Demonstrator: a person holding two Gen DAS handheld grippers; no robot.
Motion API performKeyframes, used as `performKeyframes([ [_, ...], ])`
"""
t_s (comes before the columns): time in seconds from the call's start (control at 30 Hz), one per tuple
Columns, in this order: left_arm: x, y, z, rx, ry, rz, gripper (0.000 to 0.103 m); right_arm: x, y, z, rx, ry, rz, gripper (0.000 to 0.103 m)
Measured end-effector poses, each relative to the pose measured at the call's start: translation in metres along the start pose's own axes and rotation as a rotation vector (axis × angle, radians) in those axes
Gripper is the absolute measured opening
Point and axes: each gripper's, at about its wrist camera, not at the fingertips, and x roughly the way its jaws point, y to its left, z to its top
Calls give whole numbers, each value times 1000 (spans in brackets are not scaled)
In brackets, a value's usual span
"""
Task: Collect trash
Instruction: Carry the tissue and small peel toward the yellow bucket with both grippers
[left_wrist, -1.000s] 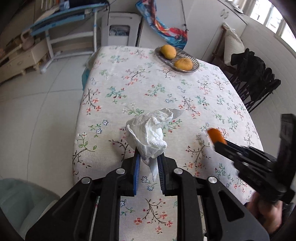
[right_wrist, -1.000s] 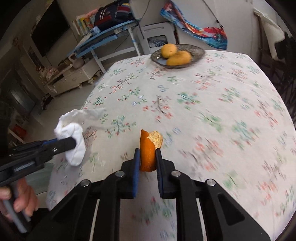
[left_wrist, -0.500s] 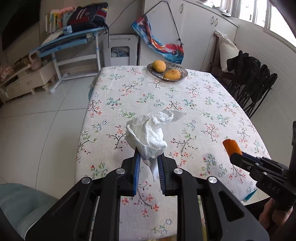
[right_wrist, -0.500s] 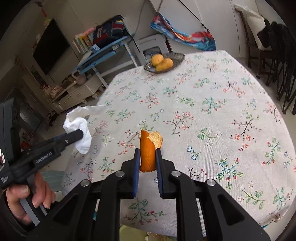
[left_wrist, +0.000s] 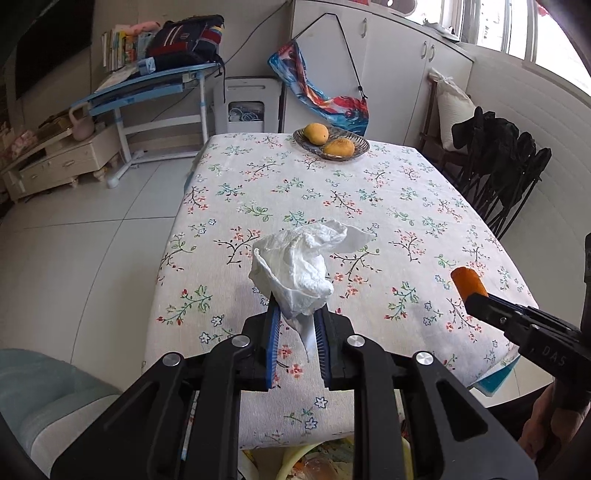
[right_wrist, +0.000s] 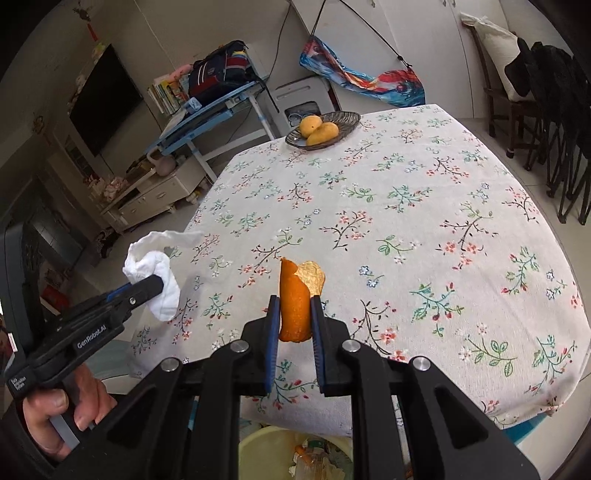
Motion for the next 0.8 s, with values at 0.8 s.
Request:
performKeyframes([
  [0.8,-34,-11,-26,2,-74,-28,17,-24,10,-34,-8,15,47,17],
])
